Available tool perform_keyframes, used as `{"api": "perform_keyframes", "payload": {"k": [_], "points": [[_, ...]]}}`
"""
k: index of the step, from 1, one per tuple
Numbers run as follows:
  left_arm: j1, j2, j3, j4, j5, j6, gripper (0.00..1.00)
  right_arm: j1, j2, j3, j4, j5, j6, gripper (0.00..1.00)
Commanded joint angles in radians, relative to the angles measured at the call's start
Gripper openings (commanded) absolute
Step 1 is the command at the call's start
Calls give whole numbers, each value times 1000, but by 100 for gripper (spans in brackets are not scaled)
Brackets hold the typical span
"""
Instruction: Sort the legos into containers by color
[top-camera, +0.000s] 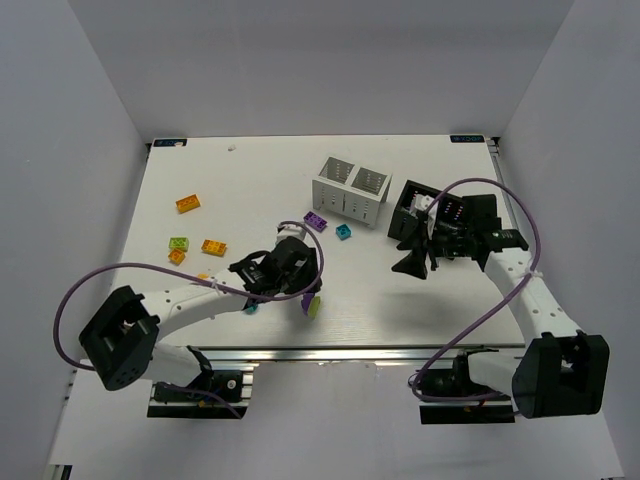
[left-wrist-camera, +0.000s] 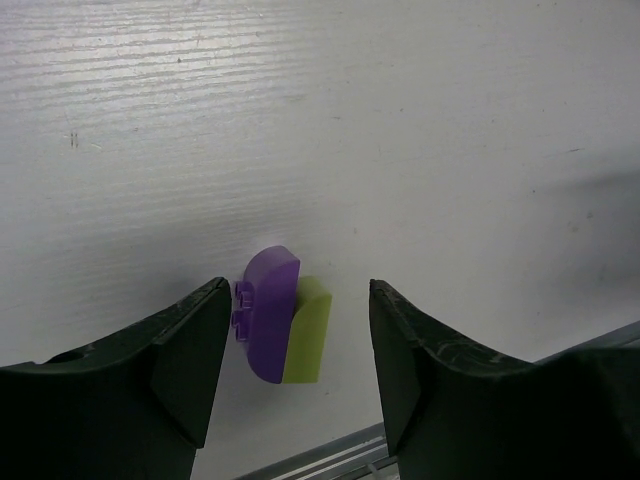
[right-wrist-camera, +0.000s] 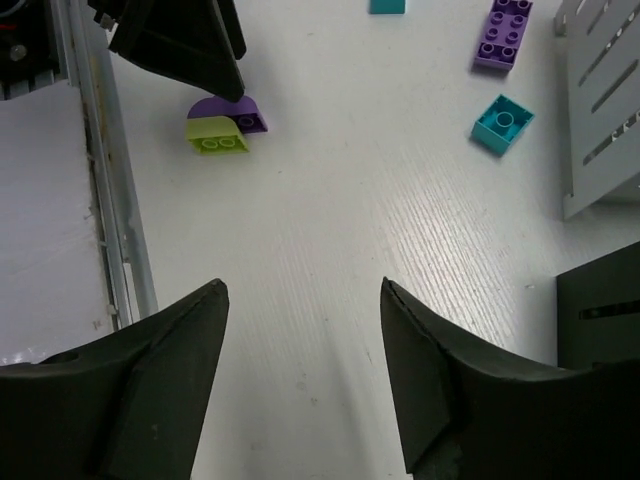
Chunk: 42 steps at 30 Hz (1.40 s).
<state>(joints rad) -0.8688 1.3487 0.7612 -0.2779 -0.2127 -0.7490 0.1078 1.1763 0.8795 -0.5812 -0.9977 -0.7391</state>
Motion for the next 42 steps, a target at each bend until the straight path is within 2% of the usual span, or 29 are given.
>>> {"api": "perform_keyframes", "payload": {"k": [1, 4, 6, 7, 8, 9, 11, 16, 19, 23, 29, 33, 42], "points": [[-7, -14, 49, -76, -22, 13, 67, 26, -23, 1, 3, -19, 29, 68], [-7, -100, -3, -95, -42, -25, 68, 108, -10, -22, -36, 5, 77, 73], [-6, -195, -29, -115, -68, -81, 71, 238, -47, -87, 73, 138, 154, 74], [-6, -226, -51, -135, -89, -101, 72, 347, -65, -115, 125, 195, 218, 77], [-6, -256, -59, -145, -100, -145, 73, 395, -79, -140, 176, 287, 236, 84], [-6, -311, -65, -153, -111, -165, 74, 427, -73, -166, 237, 304, 245, 89], [-6, -359, -79, -168, -142, -220, 75, 528, -37, -166, 288, 414, 306, 89], [-4, -437, -54, -213, -214, -273, 77, 804, 26, -226, 518, 721, 330, 89], [-6, -451, -25, -242, -257, -289, 77, 883, 91, -223, 612, 810, 427, 89], [-4, -500, -37, -256, -293, -340, 77, 961, 209, -223, 684, 929, 498, 89], [-6, -623, -91, -308, -307, -415, 77, 972, 330, -175, 698, 907, 564, 89], [-4, -677, -114, -349, -323, -443, 77, 992, 376, -139, 733, 947, 580, 89], [-4, -671, -114, -346, -327, -435, 77, 994, 459, -88, 778, 975, 629, 89]]}}
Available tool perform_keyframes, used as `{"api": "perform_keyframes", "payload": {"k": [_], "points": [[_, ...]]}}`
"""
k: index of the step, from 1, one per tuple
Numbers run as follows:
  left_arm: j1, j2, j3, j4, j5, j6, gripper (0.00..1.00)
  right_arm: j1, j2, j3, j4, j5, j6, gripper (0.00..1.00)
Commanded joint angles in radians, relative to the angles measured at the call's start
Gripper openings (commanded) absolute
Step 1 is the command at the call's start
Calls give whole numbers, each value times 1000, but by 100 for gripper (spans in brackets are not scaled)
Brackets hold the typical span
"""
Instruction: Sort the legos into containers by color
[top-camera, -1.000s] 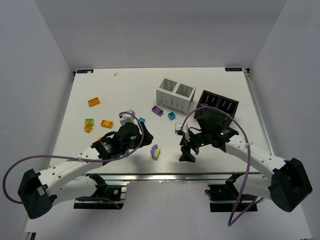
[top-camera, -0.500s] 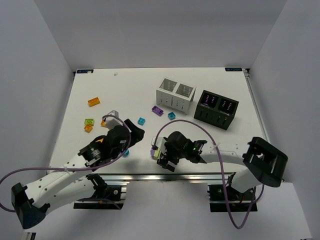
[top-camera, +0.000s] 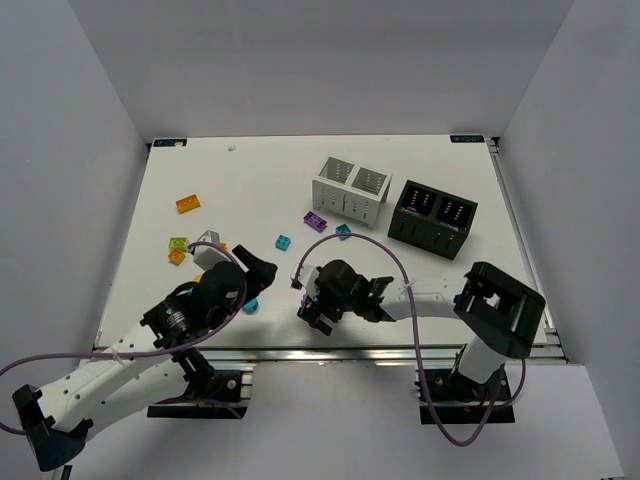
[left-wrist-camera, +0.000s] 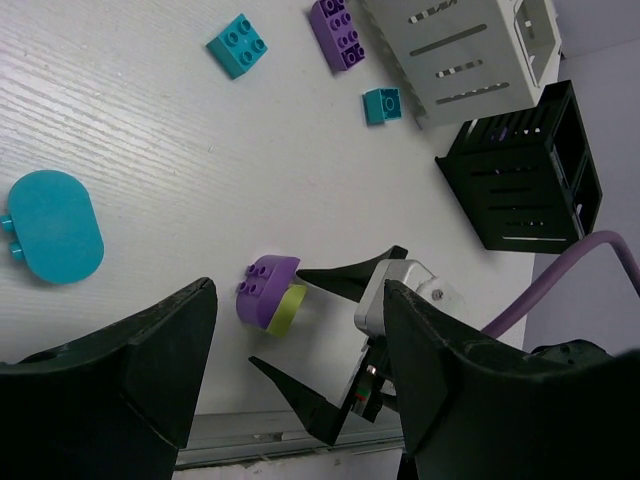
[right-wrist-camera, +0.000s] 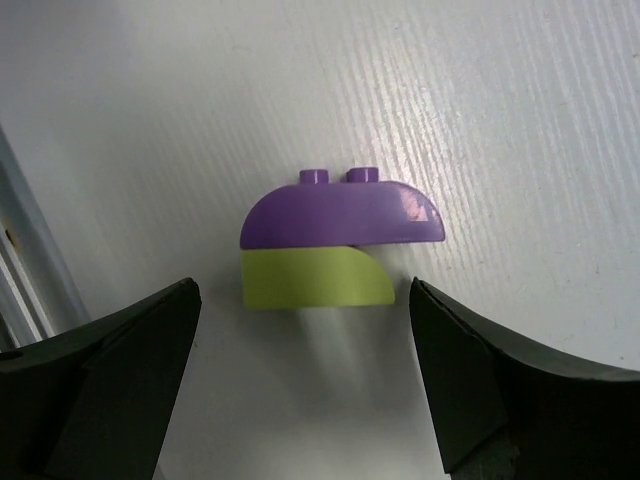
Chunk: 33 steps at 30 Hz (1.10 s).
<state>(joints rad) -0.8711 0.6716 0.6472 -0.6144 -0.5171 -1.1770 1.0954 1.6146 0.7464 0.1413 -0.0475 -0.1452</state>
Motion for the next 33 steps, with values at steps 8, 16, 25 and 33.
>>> {"api": "perform_keyframes", "payload": {"k": [8, 16, 25, 33], "points": [[-2, 6, -3, -15, -21, -16, 77, 6, 53, 51, 87, 23, 1, 87], [-3, 2, -29, 11, 18, -29, 77, 6, 21, 16, 95, -28, -51, 71], [-2, 35, -67, 94, 100, -12, 78, -2, -74, 1, 48, -104, -135, 26], [-2, 69, -101, 264, 252, 62, 79, -140, -234, 2, -75, -338, -296, 0]]}}
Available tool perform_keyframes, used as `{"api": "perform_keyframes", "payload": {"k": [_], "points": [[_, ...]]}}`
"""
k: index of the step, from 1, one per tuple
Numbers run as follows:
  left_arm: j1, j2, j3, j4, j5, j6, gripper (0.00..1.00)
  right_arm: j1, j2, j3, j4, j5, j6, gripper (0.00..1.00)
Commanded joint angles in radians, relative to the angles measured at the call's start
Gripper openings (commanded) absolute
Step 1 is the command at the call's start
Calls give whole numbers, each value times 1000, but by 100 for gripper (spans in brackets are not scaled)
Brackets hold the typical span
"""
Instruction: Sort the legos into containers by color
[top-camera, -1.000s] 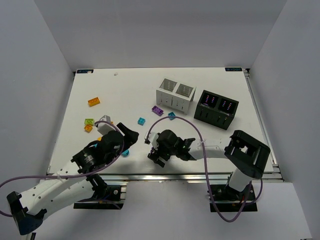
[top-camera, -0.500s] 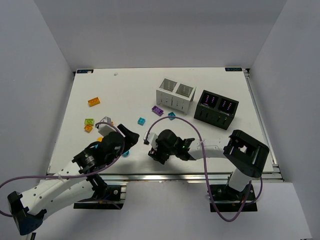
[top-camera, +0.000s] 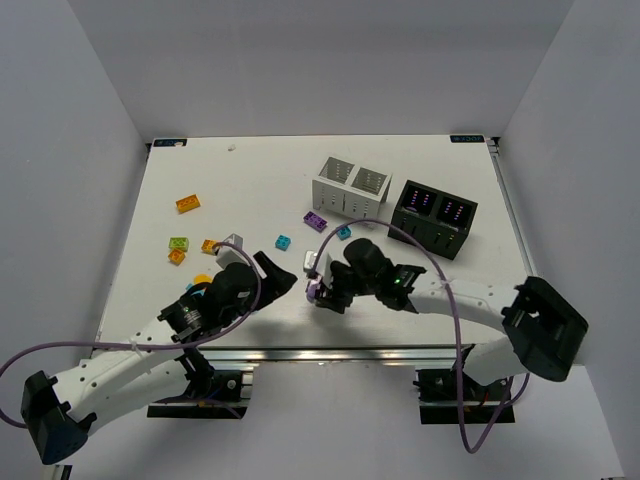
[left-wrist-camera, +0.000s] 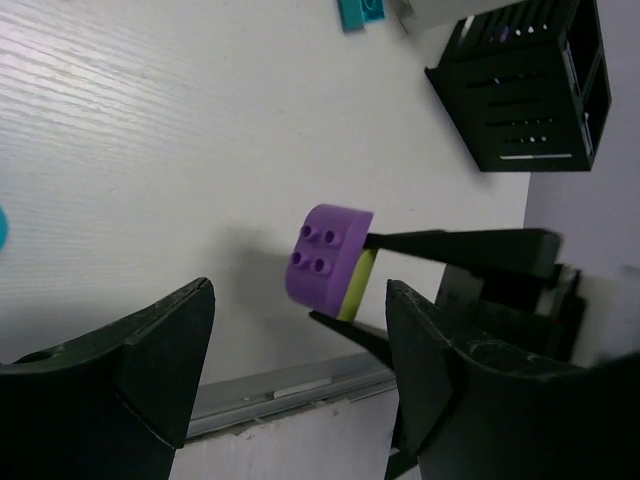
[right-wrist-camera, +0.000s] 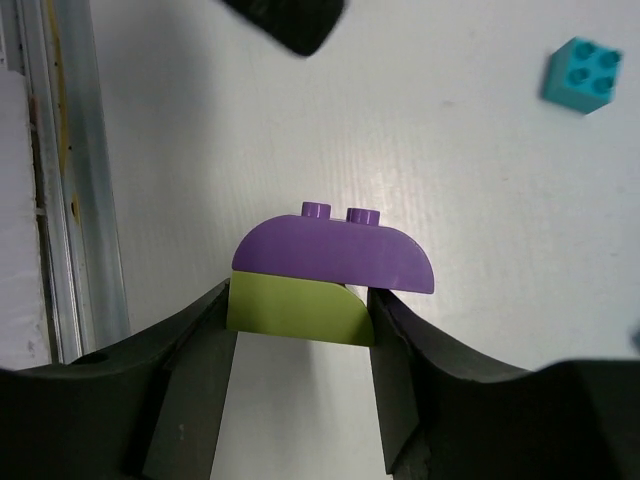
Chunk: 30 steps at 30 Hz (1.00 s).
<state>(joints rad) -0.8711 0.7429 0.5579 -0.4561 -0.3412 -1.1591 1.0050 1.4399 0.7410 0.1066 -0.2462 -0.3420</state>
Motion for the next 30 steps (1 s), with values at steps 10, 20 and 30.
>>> {"api": "perform_keyframes", "payload": {"k": [10, 20, 30], "points": [[-2, 39, 11, 292, 206, 157, 80, -117, -237, -34, -105, -367, -247, 0], [-2, 89, 33, 378, 274, 208, 81, -132, -282, -19, -51, -372, -203, 0], [-2, 1, -7, 450, 248, 177, 83, -190, -331, 8, 8, -406, -137, 0]]}}
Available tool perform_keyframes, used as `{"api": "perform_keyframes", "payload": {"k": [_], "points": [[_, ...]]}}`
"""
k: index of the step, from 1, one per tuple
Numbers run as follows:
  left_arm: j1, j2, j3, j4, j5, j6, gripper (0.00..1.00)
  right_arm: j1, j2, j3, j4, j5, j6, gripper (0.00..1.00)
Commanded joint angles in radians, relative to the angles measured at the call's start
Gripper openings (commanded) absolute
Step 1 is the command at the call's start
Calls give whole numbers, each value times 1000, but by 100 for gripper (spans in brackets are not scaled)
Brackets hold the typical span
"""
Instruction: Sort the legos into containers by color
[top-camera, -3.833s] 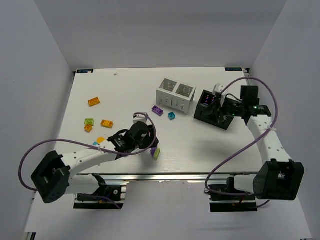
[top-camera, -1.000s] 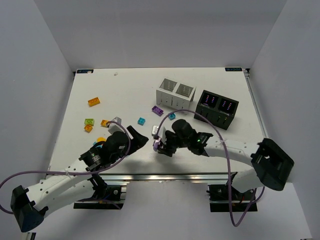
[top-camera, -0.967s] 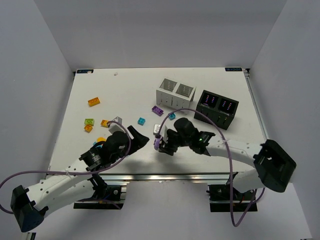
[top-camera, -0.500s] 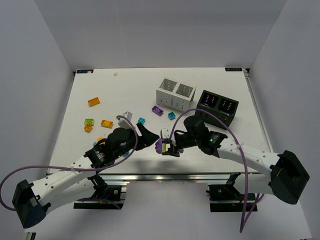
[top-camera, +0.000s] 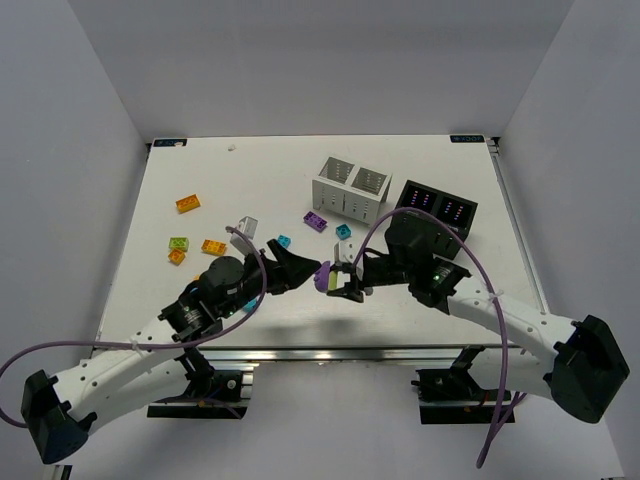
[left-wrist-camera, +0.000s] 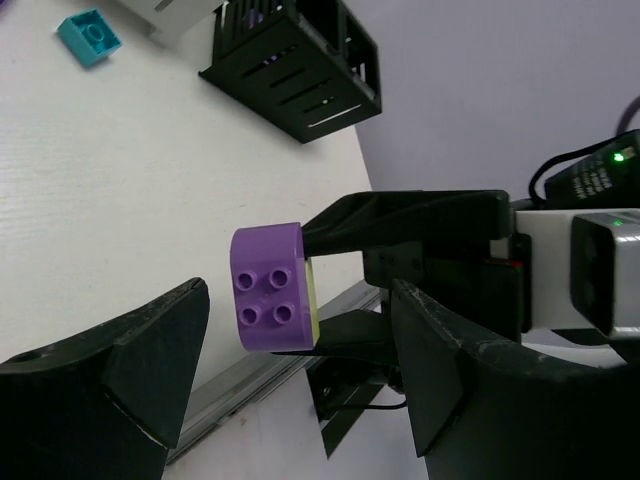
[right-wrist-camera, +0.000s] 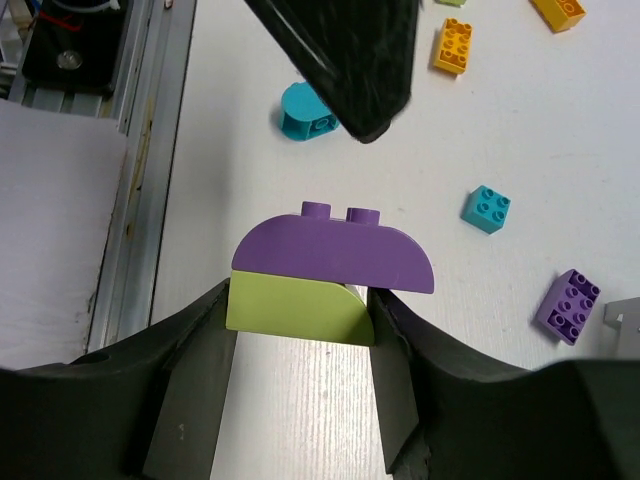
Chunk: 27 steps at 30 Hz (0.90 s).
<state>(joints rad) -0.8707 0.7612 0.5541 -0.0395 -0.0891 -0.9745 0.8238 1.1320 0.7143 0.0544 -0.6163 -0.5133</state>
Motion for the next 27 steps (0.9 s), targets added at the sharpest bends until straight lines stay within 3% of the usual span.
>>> {"api": "perform_keyframes", "payload": {"k": [1, 18, 27], "points": [[-1, -16, -2, 32, -3, -7, 83, -11, -26, 36, 64, -39, 50, 0], [36, 96, 58, 64, 64, -15, 81, -11, -77, -4, 182, -8, 134, 0], [67, 116, 55, 93, 150, -32, 67, -11, -60, -16, 234, 9, 145, 0]]}}
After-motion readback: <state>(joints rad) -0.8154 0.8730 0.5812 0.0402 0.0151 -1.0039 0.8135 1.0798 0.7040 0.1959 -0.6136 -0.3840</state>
